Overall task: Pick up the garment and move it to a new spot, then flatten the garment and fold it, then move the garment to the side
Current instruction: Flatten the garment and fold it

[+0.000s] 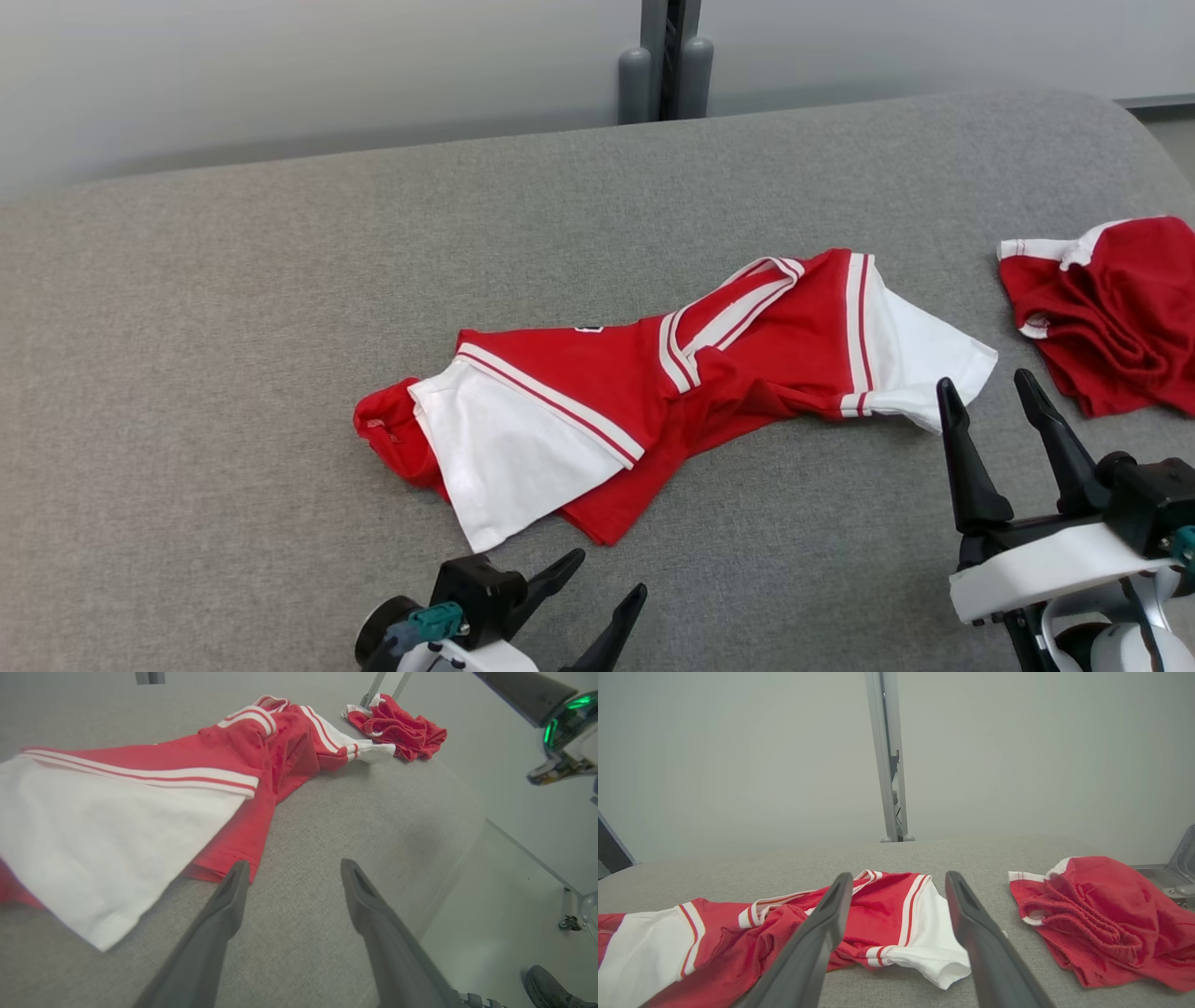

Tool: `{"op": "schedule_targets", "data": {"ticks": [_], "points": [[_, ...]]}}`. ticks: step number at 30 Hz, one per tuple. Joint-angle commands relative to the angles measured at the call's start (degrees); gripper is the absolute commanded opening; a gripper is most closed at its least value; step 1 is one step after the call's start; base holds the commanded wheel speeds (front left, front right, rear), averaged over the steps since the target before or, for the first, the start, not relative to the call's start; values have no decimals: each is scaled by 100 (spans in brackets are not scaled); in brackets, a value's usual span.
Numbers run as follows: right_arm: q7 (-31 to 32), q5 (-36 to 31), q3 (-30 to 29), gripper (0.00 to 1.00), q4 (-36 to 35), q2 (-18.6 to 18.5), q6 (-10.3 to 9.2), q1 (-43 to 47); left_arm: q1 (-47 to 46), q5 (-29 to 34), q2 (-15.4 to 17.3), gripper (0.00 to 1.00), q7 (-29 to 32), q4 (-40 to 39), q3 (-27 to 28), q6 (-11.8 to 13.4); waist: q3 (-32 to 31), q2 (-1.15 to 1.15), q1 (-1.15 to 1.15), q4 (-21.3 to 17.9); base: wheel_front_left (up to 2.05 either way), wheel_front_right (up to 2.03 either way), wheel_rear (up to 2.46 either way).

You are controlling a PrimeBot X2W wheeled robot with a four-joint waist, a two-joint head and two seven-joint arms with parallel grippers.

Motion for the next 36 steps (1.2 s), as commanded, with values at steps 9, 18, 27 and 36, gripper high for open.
{"op": "schedule_targets", "data": {"ticks": [9, 18, 27, 36], "points": [[-137, 71, -8, 100, 81, -20, -2, -253, -570, -12, -237, 100, -199, 1197, 6, -110, 523, 0, 0, -400, 0, 0, 0], [-270, 177, -15, 100, 201, -19, -2, -341, -902, 24, -337, 0, -688, 1668, 34, -246, 655, 0, 0, -480, 0, 0, 0], [-334, 244, -111, 100, 307, -20, -2, -285, -712, -28, -64, 0, -565, 754, 16, -214, 517, 0, 0, -230, 0, 0, 0], [-262, 277, -263, 100, 312, -19, -2, -199, -241, -314, 687, 0, 312, -1435, 288, 49, 289, 0, 0, 206, 0, 0, 0]]}}
